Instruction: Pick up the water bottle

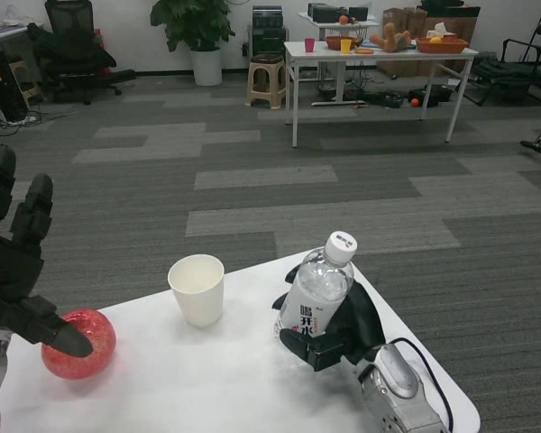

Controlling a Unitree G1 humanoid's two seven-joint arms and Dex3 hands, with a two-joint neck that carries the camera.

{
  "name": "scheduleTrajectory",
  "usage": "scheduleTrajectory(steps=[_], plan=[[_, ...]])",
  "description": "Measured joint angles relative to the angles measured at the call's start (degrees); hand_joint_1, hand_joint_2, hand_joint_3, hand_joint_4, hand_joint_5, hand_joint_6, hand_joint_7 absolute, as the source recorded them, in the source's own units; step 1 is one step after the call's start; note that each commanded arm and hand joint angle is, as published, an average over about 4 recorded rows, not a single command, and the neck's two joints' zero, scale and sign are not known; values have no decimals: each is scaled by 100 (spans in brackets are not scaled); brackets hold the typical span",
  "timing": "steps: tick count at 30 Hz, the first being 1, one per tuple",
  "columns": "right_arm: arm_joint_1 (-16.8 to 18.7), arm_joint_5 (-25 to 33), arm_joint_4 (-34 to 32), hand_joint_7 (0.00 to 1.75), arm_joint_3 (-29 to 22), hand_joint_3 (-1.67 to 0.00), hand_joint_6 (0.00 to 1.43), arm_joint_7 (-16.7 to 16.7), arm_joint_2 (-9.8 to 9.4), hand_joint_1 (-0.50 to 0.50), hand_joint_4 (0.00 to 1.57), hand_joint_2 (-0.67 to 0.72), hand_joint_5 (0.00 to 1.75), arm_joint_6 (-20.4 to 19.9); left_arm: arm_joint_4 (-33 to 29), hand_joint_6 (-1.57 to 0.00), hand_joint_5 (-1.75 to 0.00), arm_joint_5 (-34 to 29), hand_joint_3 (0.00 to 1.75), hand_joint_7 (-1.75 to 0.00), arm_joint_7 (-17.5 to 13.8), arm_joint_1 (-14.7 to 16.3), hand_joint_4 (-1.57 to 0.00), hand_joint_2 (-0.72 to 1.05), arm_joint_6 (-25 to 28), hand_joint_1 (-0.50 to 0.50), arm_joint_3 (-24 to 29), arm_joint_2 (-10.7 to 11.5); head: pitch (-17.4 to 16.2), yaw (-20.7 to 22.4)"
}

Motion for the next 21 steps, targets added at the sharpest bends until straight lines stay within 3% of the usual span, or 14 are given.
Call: scheduleTrajectory(steps=[4, 7, 10, 15, 21], plan=[[-19, -52, -430, 154, -58, -159, 65, -6, -42, 42, 100, -16, 145, 416, 1, 0, 0, 0, 9, 0, 0, 2, 0, -55, -1, -50, 1, 0, 10, 4], [-29, -211, -890, 154, -151, -159, 62, -6, -106, 42, 100, -16, 145, 1106, 3, 0, 0, 0, 9, 0, 0, 5, 0, -55, -4, -50, 3, -1, 43, 46], [-21, -370, -1419, 154, -261, -155, 60, -7, -173, 42, 100, -16, 145, 2044, 6, 0, 0, 2, 9, 0, 0, 5, 0, -55, -6, -50, 2, 1, 104, 168], [-16, -753, -2107, 154, -470, -159, 53, -8, -197, 42, 98, -16, 145, 3236, 7, 0, 0, 7, 9, 0, 0, 4, 0, -55, -4, -50, -22, 52, 270, 649], [-35, -955, -2456, 154, -494, -159, 49, -14, -198, 42, 97, -16, 145, 3855, 7, 0, 0, 7, 9, 0, 1, -1, 0, -55, -2, -50, -123, 144, 559, 1368]])
